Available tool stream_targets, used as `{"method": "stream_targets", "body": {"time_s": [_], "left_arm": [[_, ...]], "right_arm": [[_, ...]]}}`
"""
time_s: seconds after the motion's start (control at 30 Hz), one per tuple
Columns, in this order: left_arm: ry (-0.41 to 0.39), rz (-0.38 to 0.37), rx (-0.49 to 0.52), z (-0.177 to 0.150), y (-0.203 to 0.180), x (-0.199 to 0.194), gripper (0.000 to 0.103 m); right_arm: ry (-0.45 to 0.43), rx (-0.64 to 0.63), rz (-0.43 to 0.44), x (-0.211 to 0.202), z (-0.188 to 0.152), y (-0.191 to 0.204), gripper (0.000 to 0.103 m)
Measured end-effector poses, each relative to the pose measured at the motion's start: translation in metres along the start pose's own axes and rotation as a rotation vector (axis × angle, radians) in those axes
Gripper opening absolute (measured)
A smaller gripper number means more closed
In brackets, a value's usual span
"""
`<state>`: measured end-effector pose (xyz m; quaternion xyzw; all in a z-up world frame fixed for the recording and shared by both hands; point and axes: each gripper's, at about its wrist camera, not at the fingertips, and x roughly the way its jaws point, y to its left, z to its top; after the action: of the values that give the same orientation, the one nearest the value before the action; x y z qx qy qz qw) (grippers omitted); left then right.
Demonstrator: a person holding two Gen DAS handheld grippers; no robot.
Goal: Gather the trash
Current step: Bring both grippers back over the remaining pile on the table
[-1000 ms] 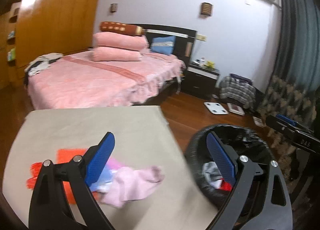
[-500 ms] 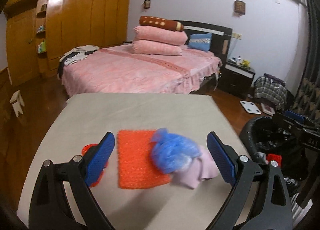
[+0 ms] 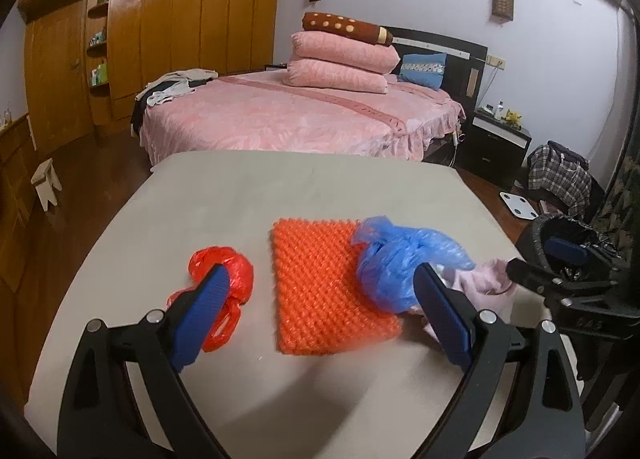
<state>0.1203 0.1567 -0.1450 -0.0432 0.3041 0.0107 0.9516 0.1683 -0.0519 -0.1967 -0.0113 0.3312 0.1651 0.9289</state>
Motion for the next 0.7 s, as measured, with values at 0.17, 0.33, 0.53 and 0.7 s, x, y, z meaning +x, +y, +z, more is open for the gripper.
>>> {"method": "stream_targets", "body": {"time_s": [0.17, 0.33, 0.53, 0.7], "left_arm": [[0.020, 0.009, -0.006, -0.005, 0.004, 0.005, 0.090], [0.033, 0.004, -0.009, -0.010, 0.002, 0.008, 0.090], [0.047, -0.001, -0.008, -0.012, -0.001, 0.014, 0.090], [0.055, -0.007, -0.006, -0.012, -0.005, 0.016, 0.090]], "right_arm": [[0.045, -0.005, -0.014, 0.016, -0.007, -0.002, 0.091], [0.088, -0.003, -0.032, 0.029, -0.011, -0.006, 0.091], [0.154, -0.001, -0.021, 0.042, -0.016, -0.007, 0.086], [0.186, -0.017, 0.069, 0.045, -0.018, -0.003, 0.044]]}}
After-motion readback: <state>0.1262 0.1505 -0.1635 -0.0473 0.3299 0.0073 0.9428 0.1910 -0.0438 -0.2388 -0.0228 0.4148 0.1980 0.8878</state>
